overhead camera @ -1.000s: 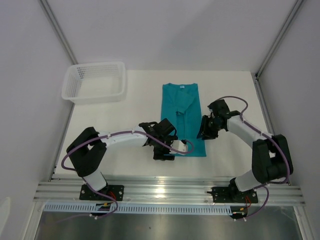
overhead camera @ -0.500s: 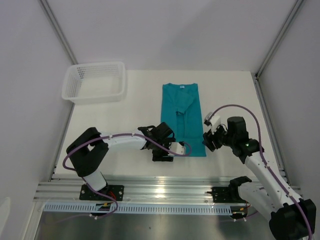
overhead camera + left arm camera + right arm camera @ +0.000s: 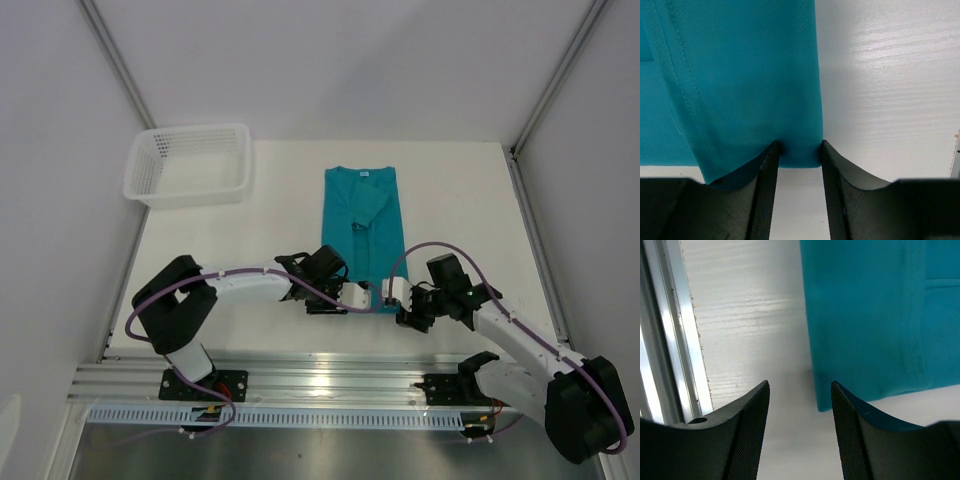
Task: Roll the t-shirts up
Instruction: Roll the tshirt
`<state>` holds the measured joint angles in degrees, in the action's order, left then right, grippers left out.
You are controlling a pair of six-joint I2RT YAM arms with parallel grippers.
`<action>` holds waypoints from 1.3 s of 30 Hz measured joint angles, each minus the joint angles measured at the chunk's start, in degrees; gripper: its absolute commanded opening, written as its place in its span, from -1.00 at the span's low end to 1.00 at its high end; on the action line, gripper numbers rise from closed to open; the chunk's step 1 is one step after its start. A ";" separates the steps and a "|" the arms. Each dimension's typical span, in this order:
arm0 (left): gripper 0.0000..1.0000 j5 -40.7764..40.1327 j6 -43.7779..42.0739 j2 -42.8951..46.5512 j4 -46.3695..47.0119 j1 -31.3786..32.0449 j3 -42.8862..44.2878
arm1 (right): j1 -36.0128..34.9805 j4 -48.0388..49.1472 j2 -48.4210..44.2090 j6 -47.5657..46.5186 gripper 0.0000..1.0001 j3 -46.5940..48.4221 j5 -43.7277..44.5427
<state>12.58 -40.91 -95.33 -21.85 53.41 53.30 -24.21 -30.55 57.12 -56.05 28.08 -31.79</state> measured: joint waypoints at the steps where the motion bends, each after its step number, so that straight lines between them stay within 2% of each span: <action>1: -0.21 -0.22 0.02 0.00 0.07 0.00 0.00 | -0.31 0.50 0.26 -0.33 0.10 -0.50 0.11; 10: -0.36 -0.48 0.68 0.22 0.26 0.00 0.00 | -0.50 6.23 3.08 -2.19 0.09 -2.95 3.98; 18: -0.59 -0.46 1.25 0.22 0.37 0.00 0.00 | -2.29 9.73 5.27 -2.82 0.03 -2.99 7.26; 20: -0.48 -0.44 1.40 0.22 0.37 0.00 0.02 | -2.69 9.86 5.57 -2.97 0.01 -2.99 7.61; 22: -0.16 -0.39 1.38 0.31 0.33 0.00 0.00 | -3.10 9.90 5.95 -3.26 -0.03 -2.99 8.17; 23: -0.12 -0.33 1.33 0.39 0.31 0.00 -0.04 | -3.28 10.08 5.99 -3.65 -0.08 -2.99 8.48; 24: -0.10 -0.20 1.62 0.55 0.26 0.00 -0.15 | -3.41 10.14 5.99 -4.09 -0.22 -2.99 8.92; 27: 0.01 0.28 1.88 1.64 0.17 0.00 -1.07 | -3.58 10.32 5.97 -4.79 -0.45 -3.30 9.77; 32: 0.03 1.62 1.84 2.67 -0.35 0.00 -1.36 | -3.82 10.34 5.88 -5.73 -0.56 -3.54 10.25; 35: -0.15 1.57 1.95 2.64 -0.55 0.00 -1.33 | -3.82 10.27 5.88 -5.73 -0.65 -3.56 10.36; 38: -0.60 1.14 2.10 1.79 -1.33 0.02 -0.63 | -3.82 10.23 5.46 -5.73 -0.76 -3.80 10.38; 39: -0.85 0.98 2.27 0.98 -1.42 0.04 -0.09 | -3.82 10.10 5.16 -5.68 -0.82 -3.89 10.38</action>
<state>13.56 -38.63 -94.35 -23.27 53.45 53.21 -28.03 -20.45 62.28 -61.73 24.18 -21.41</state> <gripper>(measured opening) 0.256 0.134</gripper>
